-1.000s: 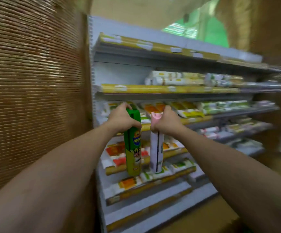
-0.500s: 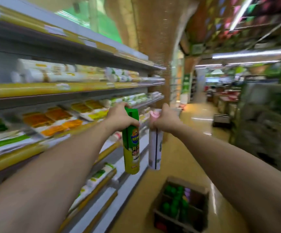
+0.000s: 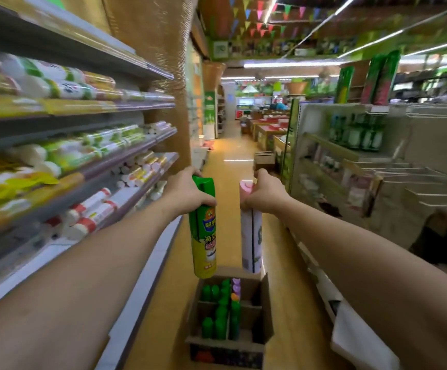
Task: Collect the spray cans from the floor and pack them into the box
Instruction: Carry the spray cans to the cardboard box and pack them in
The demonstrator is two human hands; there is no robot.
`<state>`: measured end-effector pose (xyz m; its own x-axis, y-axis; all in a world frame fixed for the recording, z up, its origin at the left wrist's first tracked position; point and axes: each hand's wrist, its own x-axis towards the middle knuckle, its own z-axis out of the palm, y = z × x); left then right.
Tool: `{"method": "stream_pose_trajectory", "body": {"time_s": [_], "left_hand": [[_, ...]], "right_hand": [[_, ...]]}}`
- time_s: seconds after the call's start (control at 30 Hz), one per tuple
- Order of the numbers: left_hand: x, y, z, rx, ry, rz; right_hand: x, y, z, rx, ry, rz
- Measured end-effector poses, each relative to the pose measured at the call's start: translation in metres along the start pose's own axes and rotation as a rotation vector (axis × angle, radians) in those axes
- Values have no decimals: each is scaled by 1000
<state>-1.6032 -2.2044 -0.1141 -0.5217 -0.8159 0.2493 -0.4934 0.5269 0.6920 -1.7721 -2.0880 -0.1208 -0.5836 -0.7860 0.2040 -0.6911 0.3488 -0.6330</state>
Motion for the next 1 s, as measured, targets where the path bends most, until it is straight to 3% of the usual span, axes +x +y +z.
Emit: {"method": "stream_pose_trajectory", "body": {"time_s": [0.3,0.47,0.87,1.0], "left_hand": [[100,-44,101,21,-40,-98],[151,-86,142,61,-74,-185],[322,-287,278,95,-320,-328],[351,-356,333,155,-403,-360]], "right_hand": [[119,82,59,-65,-159,65],[175,120,105,20,-220,128],[343,240,296,-49,-383,390],[373,302,363,-83,-343,486]]}}
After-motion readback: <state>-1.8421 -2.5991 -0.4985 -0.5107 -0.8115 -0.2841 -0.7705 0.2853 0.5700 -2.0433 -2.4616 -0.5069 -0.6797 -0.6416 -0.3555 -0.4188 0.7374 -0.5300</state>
